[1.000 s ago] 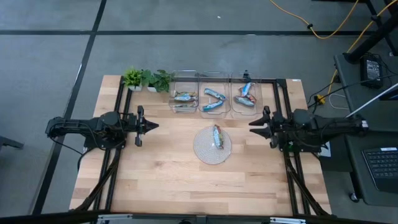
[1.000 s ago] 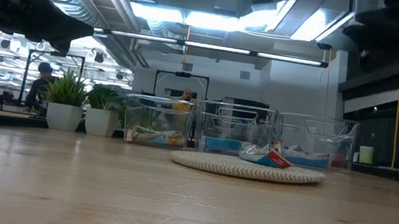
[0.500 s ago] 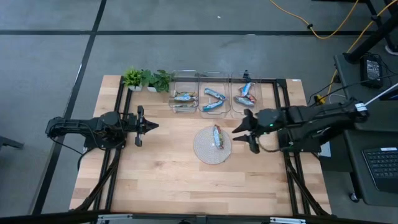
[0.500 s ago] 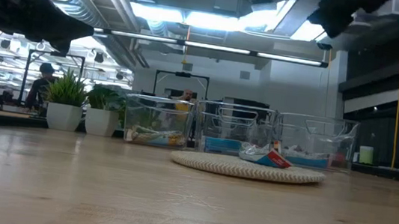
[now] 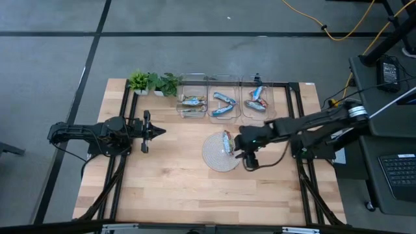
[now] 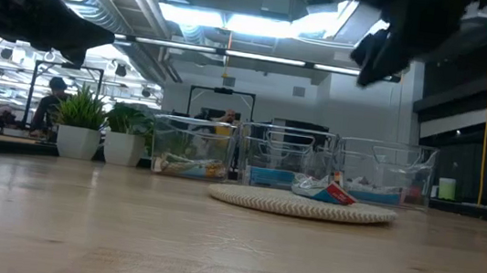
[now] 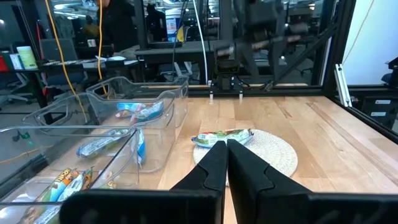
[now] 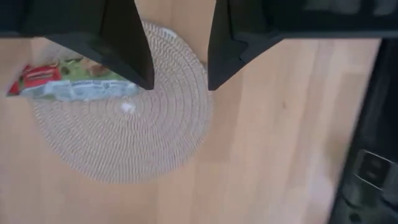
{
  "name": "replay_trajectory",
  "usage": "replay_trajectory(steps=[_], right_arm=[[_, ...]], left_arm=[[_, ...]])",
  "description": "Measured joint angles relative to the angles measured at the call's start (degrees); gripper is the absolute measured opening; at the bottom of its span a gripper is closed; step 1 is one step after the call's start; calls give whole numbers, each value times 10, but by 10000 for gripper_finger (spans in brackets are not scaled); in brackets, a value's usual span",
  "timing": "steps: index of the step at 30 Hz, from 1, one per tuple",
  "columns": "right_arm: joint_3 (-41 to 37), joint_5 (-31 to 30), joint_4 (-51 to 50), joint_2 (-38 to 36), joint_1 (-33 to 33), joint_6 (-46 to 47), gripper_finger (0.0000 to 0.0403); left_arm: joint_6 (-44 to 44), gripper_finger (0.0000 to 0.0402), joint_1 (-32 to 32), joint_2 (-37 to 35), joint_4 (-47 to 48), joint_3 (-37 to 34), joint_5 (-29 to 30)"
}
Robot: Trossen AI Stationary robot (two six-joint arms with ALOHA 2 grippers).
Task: Pick and place Granola Bars by type
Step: Put the red granola bar into the right transparent bin
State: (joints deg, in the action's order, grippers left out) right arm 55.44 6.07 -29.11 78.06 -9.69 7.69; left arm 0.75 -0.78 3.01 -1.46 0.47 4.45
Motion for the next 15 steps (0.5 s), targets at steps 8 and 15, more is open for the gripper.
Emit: replay_trajectory(steps=[8, 15], right_arm=[[0, -20, -1, 98, -3, 25, 230], [0, -85, -2, 150, -3, 60, 280]], left_arm=[[0, 4, 0, 0, 0, 0, 0], [0, 7, 0, 0, 0, 0, 0]])
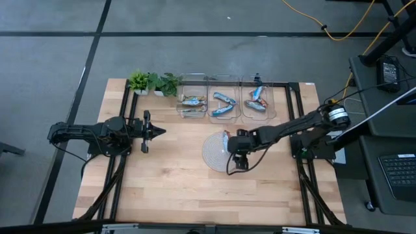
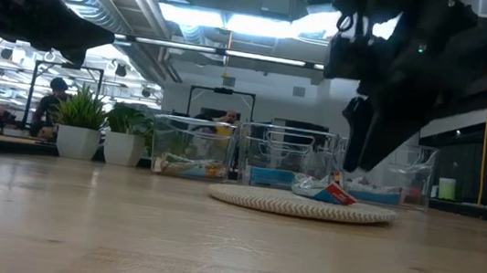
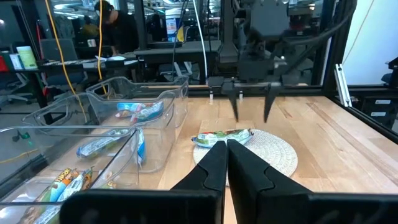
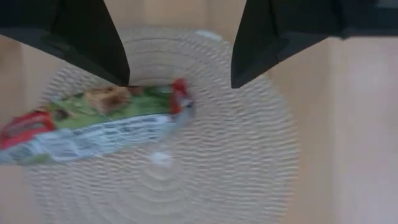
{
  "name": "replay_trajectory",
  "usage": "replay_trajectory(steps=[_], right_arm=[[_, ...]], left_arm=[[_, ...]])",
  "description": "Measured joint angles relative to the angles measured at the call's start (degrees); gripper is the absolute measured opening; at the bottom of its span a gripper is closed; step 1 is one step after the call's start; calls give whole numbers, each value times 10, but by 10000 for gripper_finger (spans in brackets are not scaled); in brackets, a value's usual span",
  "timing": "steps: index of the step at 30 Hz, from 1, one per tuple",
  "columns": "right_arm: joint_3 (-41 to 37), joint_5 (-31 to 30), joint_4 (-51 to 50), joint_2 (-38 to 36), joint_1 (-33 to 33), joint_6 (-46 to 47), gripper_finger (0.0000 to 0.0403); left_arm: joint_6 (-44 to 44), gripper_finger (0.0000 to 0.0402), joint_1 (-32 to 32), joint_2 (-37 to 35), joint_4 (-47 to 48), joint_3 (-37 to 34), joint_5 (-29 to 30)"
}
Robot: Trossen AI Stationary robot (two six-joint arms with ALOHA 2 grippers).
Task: Pick and place Granola Bars by type
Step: Put the red granola bar into the right transparent bin
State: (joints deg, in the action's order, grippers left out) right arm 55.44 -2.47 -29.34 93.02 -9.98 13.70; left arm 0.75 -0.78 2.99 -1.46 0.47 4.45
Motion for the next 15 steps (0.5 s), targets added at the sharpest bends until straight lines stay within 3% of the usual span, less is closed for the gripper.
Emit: replay_trajectory(steps=[5, 15], right_arm=[[0, -40, 6, 22, 0, 11, 282], [0, -43, 41, 34, 0, 25, 282]], left_arm=[[0, 3, 0, 0, 0, 0, 0], [0, 7, 0, 0, 0, 0, 0]])
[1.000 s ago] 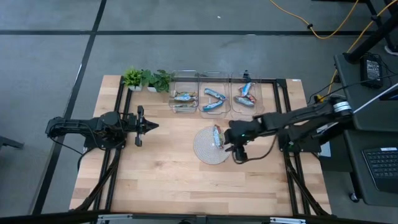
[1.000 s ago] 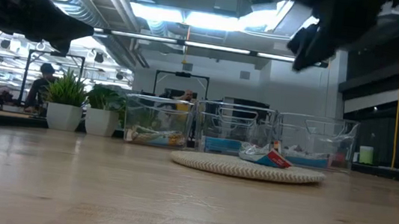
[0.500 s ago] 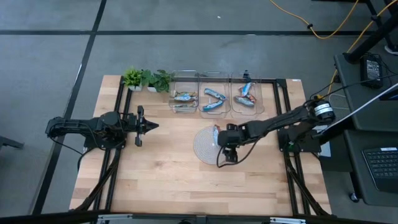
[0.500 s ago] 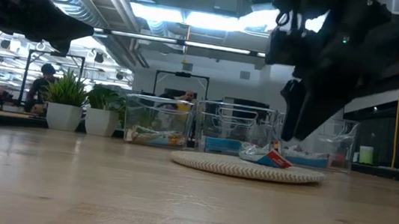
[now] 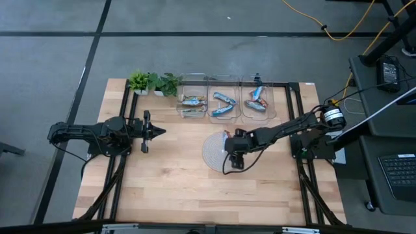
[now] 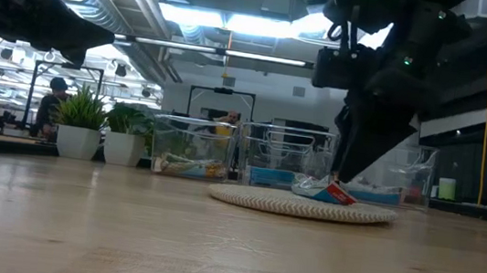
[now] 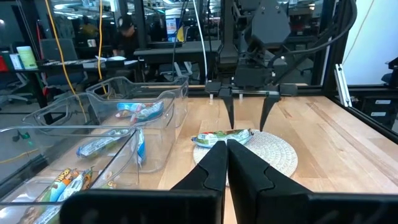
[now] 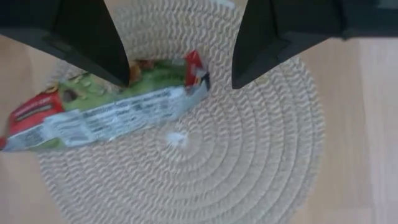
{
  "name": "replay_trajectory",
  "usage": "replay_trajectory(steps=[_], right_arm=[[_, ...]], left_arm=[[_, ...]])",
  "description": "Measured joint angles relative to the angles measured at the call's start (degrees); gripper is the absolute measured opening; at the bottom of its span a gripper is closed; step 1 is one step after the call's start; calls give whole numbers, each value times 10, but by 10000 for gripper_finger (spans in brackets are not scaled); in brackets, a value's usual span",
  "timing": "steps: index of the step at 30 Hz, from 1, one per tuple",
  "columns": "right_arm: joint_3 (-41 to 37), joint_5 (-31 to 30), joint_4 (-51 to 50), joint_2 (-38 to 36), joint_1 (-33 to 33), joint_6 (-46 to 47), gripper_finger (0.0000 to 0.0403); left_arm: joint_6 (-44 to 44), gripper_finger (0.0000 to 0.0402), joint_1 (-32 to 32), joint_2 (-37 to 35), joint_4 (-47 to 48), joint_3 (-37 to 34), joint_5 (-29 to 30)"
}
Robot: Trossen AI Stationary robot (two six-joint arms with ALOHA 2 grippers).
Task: Pick and place Granola Bars by type
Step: Put the red granola bar into the right transparent bin
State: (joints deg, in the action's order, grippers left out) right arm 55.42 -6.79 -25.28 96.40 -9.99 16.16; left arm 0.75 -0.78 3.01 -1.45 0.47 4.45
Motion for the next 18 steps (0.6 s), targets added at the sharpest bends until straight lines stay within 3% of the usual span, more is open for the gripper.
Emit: replay_trajectory(steps=[6, 18], right_arm=[[0, -26, 14, 4, 0, 0, 267], [0, -28, 9, 25, 0, 3, 159]], left_arm=[[0, 4, 0, 0, 0, 0, 0], [0, 3, 0, 0, 0, 0, 0]])
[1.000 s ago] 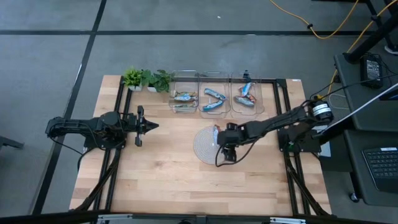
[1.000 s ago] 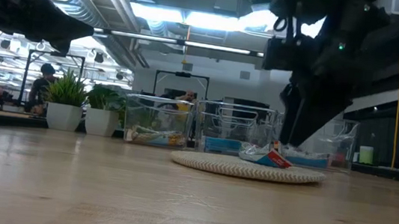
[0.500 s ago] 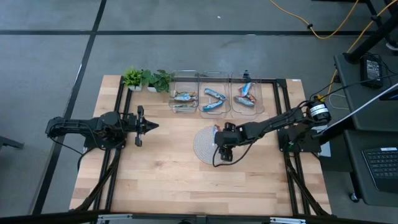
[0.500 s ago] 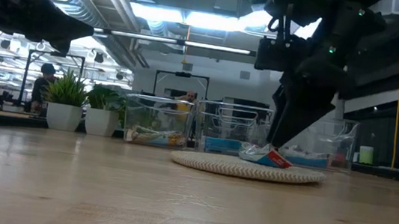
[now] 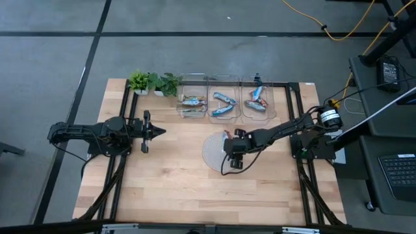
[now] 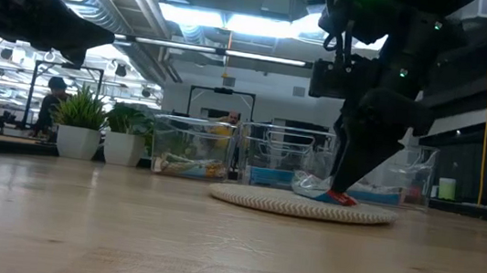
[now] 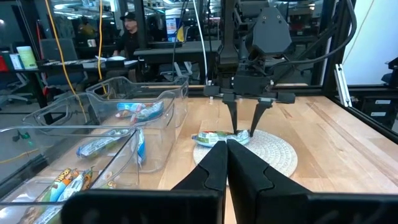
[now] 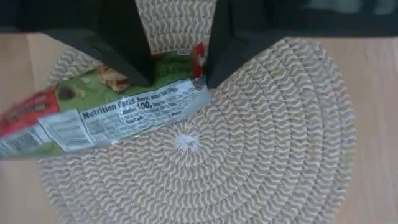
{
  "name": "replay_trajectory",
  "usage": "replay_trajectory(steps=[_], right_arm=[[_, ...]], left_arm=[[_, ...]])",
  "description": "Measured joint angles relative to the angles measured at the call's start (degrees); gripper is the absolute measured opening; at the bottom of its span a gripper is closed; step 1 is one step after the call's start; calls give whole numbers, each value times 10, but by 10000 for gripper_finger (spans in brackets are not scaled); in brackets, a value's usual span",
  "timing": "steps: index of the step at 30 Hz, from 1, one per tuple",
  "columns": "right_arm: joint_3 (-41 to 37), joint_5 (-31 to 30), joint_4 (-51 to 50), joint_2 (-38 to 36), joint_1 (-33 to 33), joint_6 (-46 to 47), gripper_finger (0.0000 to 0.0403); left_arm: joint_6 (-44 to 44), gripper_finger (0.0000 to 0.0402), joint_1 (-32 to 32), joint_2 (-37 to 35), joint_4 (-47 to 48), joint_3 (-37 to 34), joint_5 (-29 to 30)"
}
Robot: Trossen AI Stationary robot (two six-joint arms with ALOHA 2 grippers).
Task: Pick and place Granola Bars by type
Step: Put the red granola bar into the right transparent bin
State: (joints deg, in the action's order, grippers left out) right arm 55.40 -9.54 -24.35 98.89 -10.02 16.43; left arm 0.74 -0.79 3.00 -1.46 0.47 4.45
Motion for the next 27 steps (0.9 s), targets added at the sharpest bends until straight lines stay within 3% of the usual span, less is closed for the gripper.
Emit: replay_trajectory(steps=[7, 13, 20, 27], right_arm=[[0, 0, -1, 0, 0, 15, 93], [15, 39, -32, -1, 1, 17, 56], [139, 48, -198, -1, -15, 13, 33], [284, 44, -297, -1, -37, -2, 11]], left_arm=[[0, 8, 0, 0, 0, 0, 0], [0, 4, 0, 0, 0, 0, 0], [0, 8, 0, 0, 0, 0, 0], [0, 4, 0, 0, 0, 0, 0]])
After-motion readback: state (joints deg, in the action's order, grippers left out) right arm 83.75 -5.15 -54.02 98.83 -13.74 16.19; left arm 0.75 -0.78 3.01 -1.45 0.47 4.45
